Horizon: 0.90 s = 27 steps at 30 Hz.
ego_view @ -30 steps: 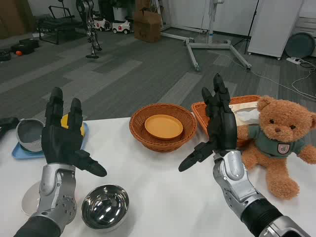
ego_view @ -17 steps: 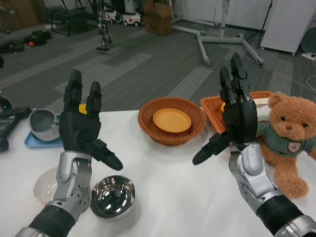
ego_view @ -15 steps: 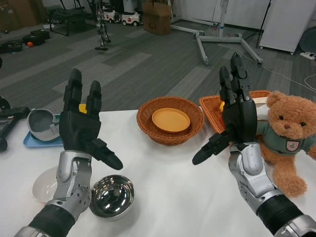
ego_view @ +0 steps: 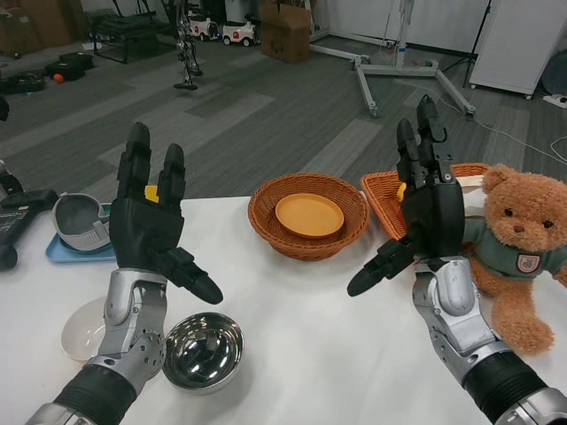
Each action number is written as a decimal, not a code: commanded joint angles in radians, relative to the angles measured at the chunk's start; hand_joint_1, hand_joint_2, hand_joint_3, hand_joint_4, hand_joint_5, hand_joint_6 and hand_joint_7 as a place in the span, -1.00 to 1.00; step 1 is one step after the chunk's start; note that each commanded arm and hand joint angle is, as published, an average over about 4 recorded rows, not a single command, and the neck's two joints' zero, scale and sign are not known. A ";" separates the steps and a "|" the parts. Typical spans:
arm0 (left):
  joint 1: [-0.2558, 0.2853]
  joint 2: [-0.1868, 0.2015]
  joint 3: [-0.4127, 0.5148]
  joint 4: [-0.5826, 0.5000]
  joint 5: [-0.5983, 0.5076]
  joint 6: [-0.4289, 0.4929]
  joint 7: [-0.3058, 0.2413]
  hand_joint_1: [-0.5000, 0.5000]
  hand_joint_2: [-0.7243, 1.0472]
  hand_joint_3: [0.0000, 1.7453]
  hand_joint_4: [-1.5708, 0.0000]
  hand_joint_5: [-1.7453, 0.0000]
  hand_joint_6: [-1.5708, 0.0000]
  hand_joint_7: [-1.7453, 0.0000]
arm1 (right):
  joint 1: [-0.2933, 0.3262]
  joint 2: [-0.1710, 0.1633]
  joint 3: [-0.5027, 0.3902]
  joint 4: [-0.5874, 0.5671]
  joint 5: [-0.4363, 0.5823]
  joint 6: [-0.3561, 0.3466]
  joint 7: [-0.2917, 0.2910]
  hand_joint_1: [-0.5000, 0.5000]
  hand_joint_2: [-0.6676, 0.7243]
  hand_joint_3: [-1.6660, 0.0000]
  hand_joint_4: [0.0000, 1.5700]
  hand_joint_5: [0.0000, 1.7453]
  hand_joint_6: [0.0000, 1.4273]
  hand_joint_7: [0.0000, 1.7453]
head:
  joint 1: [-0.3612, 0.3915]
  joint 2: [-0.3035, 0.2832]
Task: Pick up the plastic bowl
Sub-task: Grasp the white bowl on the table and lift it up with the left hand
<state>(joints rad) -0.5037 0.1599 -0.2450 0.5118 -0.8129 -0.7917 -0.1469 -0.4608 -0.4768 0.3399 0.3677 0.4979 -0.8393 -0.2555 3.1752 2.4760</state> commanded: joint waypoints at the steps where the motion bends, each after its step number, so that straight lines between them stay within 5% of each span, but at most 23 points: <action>1: 0.005 0.002 0.011 0.000 0.003 0.004 0.003 -1.00 -1.00 -1.00 1.00 1.00 1.00 1.00 | -0.006 -0.009 -0.002 0.008 0.001 0.003 0.001 -0.92 1.00 1.00 -1.00 -1.00 -1.00 -1.00 | 0.022 -0.011; 8: 0.042 0.024 0.234 -0.052 0.364 0.091 0.005 -1.00 -1.00 -1.00 1.00 1.00 1.00 1.00 | -0.006 -0.011 0.000 0.025 0.005 0.003 0.001 -0.92 1.00 1.00 -1.00 -1.00 -1.00 -1.00 | 0.070 -0.027; 15: 0.127 0.044 0.330 -0.197 0.298 0.190 0.004 -1.00 -1.00 -1.00 1.00 1.00 1.00 1.00 | -0.006 -0.009 -0.003 0.047 0.012 0.003 0.001 -0.92 1.00 1.00 -1.00 -1.00 -1.00 -1.00 | 0.178 -0.046; 21: 0.235 0.066 0.479 -0.384 0.332 0.431 0.001 -1.00 -1.00 -1.00 1.00 1.00 1.00 1.00 | -0.008 -0.007 -0.003 0.085 0.021 -0.001 0.001 -0.92 1.00 1.00 -1.00 -1.00 -1.00 -1.00 | 0.281 -0.058; 27: 0.308 0.077 0.596 -0.450 0.369 0.566 -0.007 -1.00 -1.00 -1.00 1.00 1.00 1.00 1.00 | -0.025 -0.006 0.008 0.122 0.034 -0.005 0.001 -0.92 1.00 1.00 -1.00 -1.00 -1.00 -1.00 | 0.359 -0.079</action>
<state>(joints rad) -0.2252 0.2298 0.3169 0.0851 -0.4569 -0.2633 -0.1476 -0.4717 -0.4781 0.3454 0.4781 0.5187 -0.8391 -0.2550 3.5223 2.4011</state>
